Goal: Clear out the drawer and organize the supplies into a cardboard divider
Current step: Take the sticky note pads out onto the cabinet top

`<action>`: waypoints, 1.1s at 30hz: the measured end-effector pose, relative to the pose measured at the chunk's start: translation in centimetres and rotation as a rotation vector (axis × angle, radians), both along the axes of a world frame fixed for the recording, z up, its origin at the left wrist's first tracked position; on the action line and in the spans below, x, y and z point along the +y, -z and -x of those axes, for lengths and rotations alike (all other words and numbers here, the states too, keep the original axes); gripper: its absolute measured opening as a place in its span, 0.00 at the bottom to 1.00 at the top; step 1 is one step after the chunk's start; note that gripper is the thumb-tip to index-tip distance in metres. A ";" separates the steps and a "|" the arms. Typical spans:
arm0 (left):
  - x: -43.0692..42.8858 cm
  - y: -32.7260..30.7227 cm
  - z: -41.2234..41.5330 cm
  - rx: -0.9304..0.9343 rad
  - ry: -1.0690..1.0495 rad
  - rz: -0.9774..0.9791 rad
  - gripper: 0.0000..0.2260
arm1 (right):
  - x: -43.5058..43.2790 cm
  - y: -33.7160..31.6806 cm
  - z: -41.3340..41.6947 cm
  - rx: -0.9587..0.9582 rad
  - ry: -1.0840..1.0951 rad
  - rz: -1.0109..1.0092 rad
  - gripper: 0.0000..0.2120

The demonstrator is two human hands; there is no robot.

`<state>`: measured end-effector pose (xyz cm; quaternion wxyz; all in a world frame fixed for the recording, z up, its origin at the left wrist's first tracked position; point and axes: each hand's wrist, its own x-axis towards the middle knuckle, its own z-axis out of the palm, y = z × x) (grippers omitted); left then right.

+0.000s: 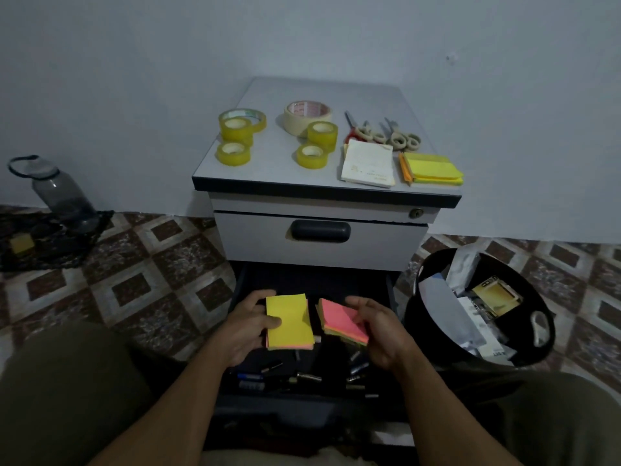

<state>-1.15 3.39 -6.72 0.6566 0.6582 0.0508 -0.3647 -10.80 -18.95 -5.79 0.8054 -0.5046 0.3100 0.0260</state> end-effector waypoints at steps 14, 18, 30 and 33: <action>0.4 -3.7 2.3 -0.047 -0.028 0.099 0.24 | 1.3 -3.5 3.0 -0.067 0.000 0.085 0.10; 0.2 -4.5 2.8 -0.034 -0.030 0.127 0.24 | 1.3 -4.2 3.1 -0.091 0.003 0.107 0.07; -0.3 -13.4 2.3 -0.165 0.066 0.245 0.20 | -2.7 -13.4 4.0 -0.248 -0.068 0.480 0.13; -1.7 -17.4 1.7 -0.243 0.061 0.282 0.20 | -5.0 -17.1 3.4 -0.281 -0.038 0.599 0.15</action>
